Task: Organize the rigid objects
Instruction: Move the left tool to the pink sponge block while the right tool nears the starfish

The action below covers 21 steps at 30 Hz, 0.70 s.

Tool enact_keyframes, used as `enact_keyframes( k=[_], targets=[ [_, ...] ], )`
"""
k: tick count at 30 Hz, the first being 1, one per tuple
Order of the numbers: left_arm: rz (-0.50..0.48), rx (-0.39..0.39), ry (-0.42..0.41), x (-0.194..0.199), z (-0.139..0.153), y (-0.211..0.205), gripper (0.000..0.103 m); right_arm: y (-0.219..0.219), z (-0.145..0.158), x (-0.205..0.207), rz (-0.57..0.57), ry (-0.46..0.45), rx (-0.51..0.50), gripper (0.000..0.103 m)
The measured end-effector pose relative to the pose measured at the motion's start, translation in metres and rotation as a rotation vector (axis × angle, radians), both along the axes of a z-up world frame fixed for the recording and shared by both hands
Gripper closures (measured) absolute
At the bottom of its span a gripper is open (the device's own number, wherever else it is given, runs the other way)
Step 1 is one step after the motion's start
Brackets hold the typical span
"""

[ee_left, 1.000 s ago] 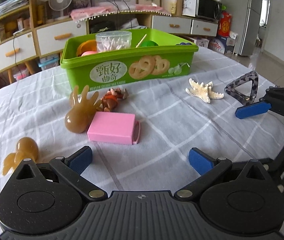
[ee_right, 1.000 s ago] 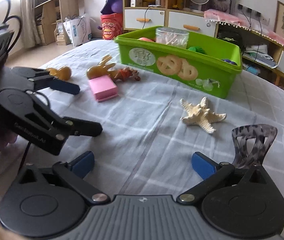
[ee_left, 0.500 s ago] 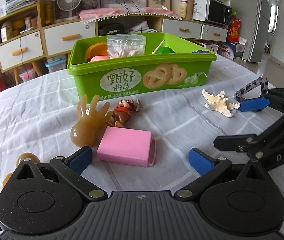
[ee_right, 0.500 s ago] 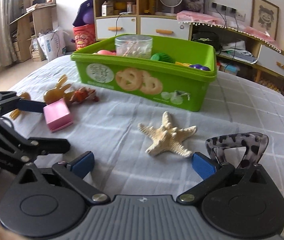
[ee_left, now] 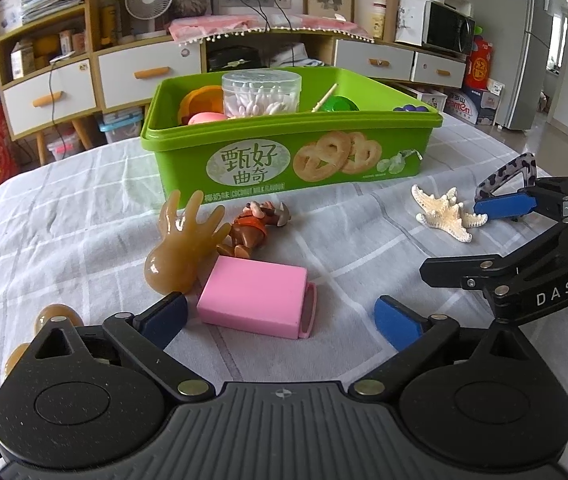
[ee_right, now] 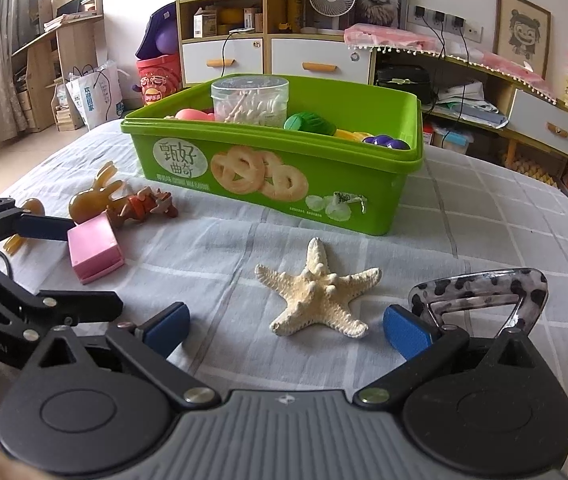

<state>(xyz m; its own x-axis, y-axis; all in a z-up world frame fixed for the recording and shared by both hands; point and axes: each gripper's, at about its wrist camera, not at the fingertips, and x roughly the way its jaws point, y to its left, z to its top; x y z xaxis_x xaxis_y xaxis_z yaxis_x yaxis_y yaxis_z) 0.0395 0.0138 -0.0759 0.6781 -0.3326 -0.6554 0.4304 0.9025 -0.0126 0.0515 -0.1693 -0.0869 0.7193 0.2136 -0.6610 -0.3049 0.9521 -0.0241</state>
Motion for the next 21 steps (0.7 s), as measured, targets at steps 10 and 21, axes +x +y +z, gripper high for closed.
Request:
enact_keyframes(
  k=[10, 21],
  targets=[
    [0.034, -0.006, -0.007, 0.0025, 0.0032, 0.0018, 0.018, -0.0012, 0.0027, 0.0063, -0.001, -0.004, 0.017, 0.031],
    [0.065, -0.015, -0.003, 0.0038, 0.0073, 0.0046, 0.037, -0.0057, 0.0091, 0.0087, -0.029, -0.022, 0.031, 0.069]
  ],
)
